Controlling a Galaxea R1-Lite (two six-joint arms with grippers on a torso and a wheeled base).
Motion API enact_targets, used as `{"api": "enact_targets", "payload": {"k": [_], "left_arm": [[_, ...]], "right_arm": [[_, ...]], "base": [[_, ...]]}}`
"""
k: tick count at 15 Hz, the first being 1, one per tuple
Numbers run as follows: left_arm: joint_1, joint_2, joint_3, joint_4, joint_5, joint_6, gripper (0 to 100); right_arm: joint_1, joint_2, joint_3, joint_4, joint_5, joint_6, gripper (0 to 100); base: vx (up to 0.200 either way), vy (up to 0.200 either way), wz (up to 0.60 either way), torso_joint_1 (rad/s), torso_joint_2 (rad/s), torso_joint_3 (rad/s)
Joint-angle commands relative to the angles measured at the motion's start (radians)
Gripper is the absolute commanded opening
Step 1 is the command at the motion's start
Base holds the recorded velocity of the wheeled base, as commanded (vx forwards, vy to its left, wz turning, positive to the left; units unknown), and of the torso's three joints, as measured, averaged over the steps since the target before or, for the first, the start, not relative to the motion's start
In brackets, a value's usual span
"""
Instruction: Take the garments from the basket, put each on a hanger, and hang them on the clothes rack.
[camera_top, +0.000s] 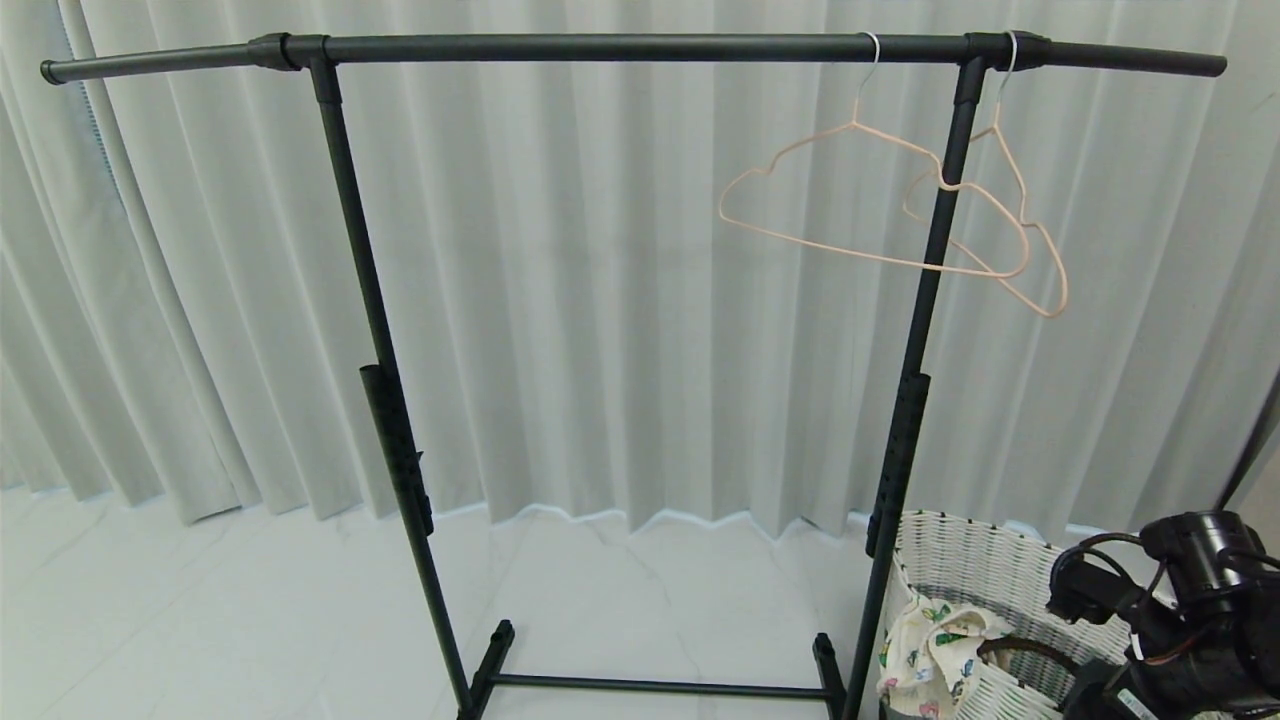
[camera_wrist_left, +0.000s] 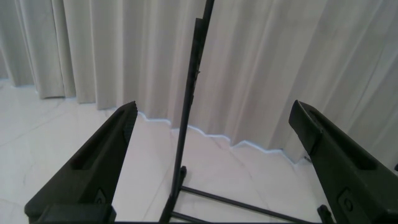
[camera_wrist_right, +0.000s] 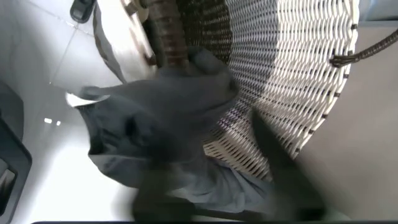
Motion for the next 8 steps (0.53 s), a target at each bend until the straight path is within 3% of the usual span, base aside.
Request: {"api": "enact_targets", "payload": {"k": [1, 8], "left_arm": [[0.0, 0.0, 0.0, 0.0, 0.0, 0.0, 100], [0.0, 0.001, 0.0, 0.0, 0.0, 0.0, 100]], "right_arm": [[0.002, -0.026, -0.001, -0.001, 0.002, -0.001, 0], [0.003, -0.231, 0.016, 0.013, 0.003, -0.004, 0]], "base": [[0.0, 0.0, 0.0, 0.0, 0.0, 0.0], [0.0, 0.0, 0.0, 0.0, 0.0, 0.0]]}}
